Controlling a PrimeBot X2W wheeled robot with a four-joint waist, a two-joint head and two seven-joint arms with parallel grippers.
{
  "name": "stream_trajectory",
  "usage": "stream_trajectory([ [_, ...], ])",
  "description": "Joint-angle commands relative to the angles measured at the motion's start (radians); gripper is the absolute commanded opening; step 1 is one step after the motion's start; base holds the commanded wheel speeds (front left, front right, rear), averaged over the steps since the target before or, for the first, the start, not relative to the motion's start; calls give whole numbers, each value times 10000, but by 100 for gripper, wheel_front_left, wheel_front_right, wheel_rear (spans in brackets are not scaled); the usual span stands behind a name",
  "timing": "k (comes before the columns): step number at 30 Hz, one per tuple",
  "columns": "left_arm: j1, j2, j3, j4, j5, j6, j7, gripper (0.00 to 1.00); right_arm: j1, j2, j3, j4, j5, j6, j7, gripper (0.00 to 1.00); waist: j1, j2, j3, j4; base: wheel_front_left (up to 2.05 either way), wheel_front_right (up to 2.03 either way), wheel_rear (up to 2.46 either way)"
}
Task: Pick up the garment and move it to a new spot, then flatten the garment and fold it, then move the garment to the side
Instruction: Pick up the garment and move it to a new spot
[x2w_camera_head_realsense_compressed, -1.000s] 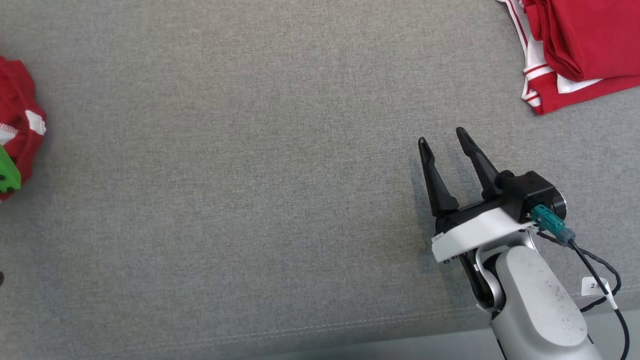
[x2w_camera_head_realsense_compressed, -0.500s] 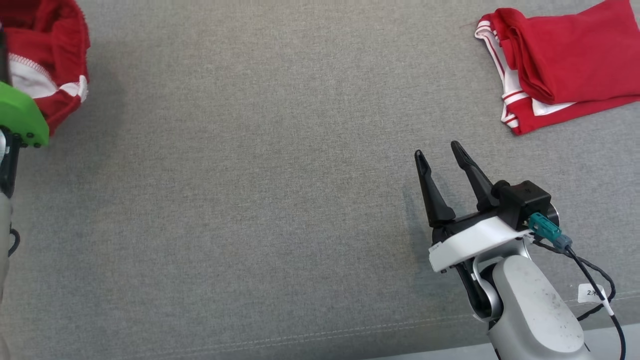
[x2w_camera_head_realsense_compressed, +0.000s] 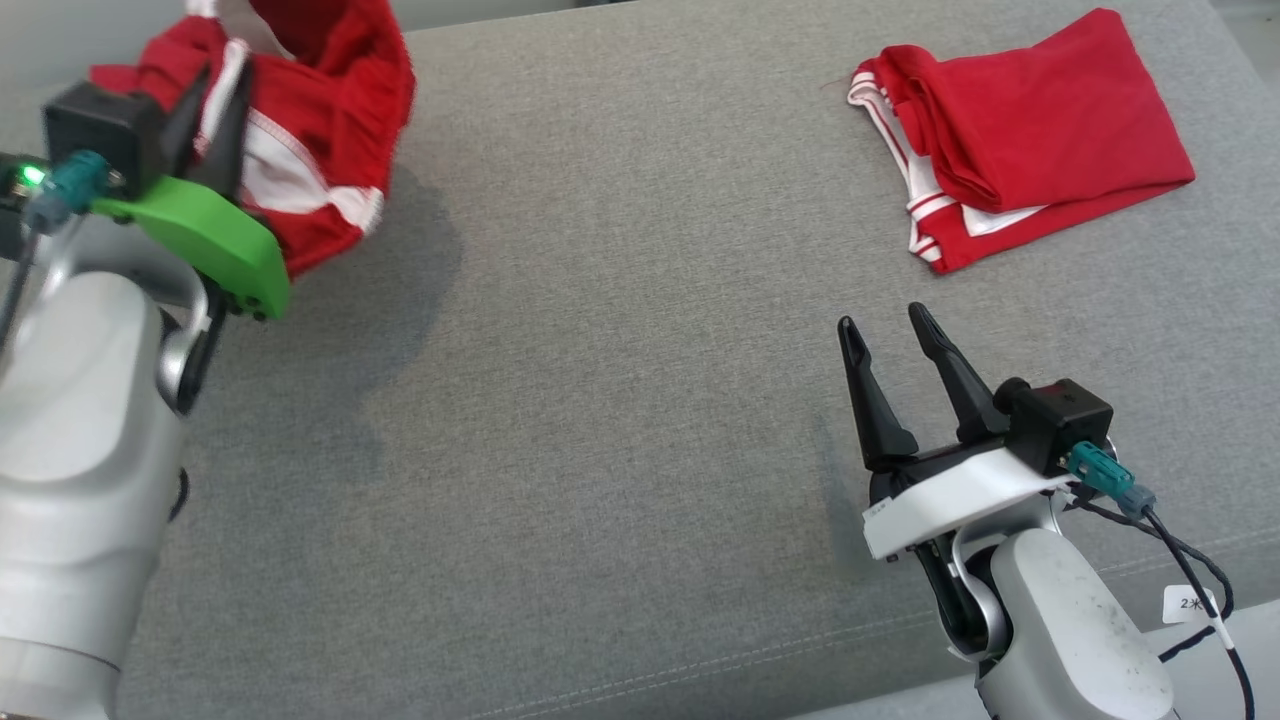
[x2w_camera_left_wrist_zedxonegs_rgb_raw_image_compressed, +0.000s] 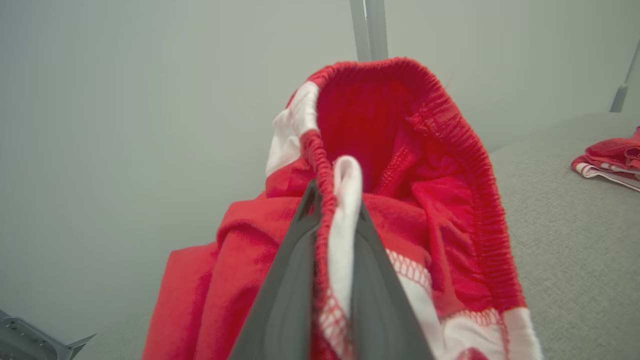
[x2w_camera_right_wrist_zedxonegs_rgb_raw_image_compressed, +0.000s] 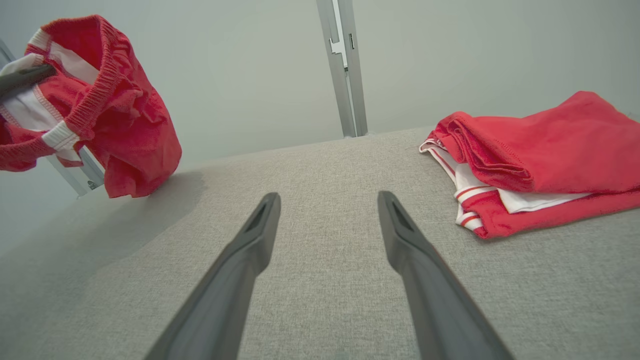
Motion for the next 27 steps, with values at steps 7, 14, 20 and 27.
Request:
stream_trajectory([
  [7, 1651, -904, -491, -1536, -281, 367, 266, 0, 377, -25, -230, -47, 105, -4, -43, 100, 1, -1, -365, -481, 0, 0, 0],
  [14, 2645, -1960, -861, -2370, -650, 738, 320, 0, 434, -26, -260, -47, 113, -4, -44, 100, 1, -1, -397, -400, 0, 0, 0],
  [20, 3133, -2664, -1189, -1784, -692, 868, 7, 0, 314, -25, -46, 37, 194, -4, -43, 100, 1, -1, -409, -464, 0, 0, 0],
  [27, 3360, -3200, -1788, -252, -576, 565, -457, 76, 217, -26, 61, 162, 270, -4, -43, 100, 1, -1, -446, -629, 0, 0, 0],
])
